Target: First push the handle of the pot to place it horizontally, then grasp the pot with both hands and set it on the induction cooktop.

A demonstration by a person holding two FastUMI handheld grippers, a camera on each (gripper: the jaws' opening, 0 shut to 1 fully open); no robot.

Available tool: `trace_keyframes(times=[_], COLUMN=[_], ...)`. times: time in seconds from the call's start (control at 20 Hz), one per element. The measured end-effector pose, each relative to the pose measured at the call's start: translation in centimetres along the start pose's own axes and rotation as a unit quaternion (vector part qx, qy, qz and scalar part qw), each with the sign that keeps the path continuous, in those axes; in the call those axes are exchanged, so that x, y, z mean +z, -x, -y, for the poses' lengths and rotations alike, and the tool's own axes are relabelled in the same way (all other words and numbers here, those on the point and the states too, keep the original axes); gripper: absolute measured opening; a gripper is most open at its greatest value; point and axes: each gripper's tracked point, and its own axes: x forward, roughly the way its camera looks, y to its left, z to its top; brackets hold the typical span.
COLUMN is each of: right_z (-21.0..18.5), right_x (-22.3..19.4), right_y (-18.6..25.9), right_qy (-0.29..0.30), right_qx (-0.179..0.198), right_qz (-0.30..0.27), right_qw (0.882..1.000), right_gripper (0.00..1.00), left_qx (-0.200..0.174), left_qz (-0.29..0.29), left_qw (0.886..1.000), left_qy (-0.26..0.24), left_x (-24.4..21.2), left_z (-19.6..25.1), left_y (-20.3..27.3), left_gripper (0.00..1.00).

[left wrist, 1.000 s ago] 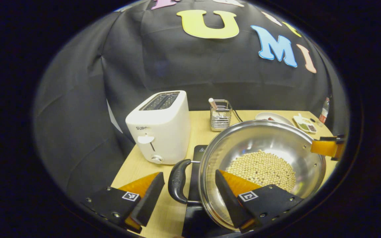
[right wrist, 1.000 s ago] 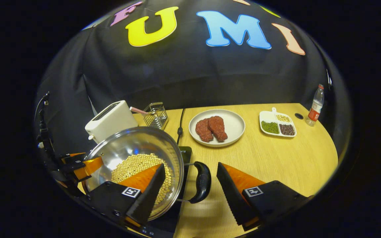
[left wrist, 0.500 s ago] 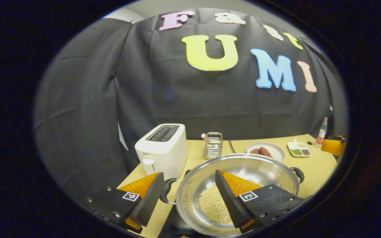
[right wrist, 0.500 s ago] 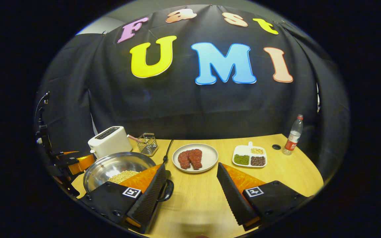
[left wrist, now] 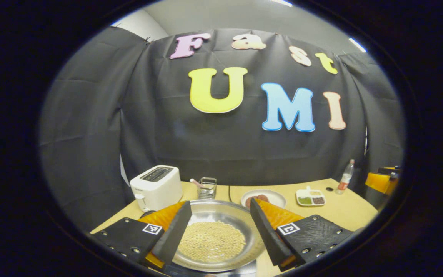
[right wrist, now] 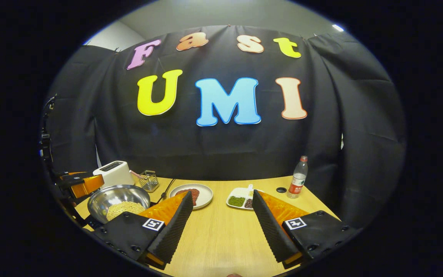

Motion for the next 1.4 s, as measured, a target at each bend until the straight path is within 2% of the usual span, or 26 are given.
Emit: trace_keyframes(times=[0.1,0.25,0.65,0.95,1.2,1.4], right_z=[1.8,4.3,9.5,11.3,11.8,11.2], right_x=[0.6,1.5,3.3,2.4,2.3,2.3], right_y=[1.3,3.7,11.1,16.0,19.1,21.7], right_qy=[-0.003,0.0,-0.001,0.005,0.015,0.016], right_qx=[-0.006,-0.015,-0.019,-0.025,-0.038,-0.041], right_qz=[0.01,0.027,0.076,0.085,0.1,0.107], right_qw=[1.0,1.0,0.997,0.996,0.994,0.993], right_gripper=[0.98,0.98,0.98,0.98,0.98,0.98], left_qx=[-0.012,-0.019,-0.003,0.012,0.015,0.013], left_qz=[0.013,0.032,0.077,0.11,0.112,0.111], left_qw=[1.0,0.999,0.997,0.993,0.993,0.993], left_qy=[-0.006,-0.012,-0.021,-0.041,-0.028,-0.035], left_x=[1.2,3.1,6.7,7.9,6.8,6.6], left_z=[2.4,5.5,10.0,10.7,10.3,8.8], left_y=[1.5,4.1,13.1,20.1,23.2,25.7], left_gripper=[0.92,0.89,0.89,0.89,0.89,0.89])
